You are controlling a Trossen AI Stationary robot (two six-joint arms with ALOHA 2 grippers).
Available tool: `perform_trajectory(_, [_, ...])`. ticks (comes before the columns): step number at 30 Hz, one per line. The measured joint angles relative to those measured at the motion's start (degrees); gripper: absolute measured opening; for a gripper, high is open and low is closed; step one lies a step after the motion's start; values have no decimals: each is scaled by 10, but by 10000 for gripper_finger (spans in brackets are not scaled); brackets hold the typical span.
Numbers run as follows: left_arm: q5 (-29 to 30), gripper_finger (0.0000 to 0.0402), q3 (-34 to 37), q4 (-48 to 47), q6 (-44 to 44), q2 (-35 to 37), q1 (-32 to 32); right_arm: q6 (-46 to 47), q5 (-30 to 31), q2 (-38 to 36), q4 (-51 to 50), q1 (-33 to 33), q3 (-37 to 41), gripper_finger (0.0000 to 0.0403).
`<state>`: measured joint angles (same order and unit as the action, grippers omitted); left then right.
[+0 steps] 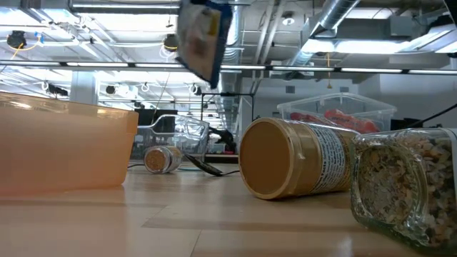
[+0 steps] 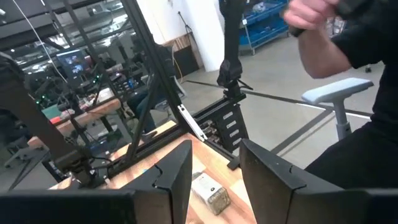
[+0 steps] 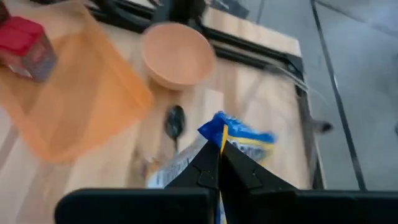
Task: Pick & Place Food Item
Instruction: Put the blue noodle pack into the right transparent bin
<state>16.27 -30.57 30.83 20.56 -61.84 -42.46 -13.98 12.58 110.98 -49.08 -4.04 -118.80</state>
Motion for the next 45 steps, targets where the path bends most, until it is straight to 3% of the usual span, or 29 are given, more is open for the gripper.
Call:
perform_trajectory(11, [0,126,0,-5,-2,0,0,71,3,-137,-150,182,-1,0])
perform_trajectory(18, [3,126,0,-4,-2,0,2,112,72,-189,-287,245,0,0])
perform_trajectory(26, [3,126,0,2,-3,0,2,152,187,-181,-411,253,4,0])
perform_trajectory(33, [3,126,0,2,-16,0,2,160,231,-180,-411,268,86,0])
perform_trajectory(45, [2,126,0,1,-16,0,2,166,244,-180,-409,304,282,0])
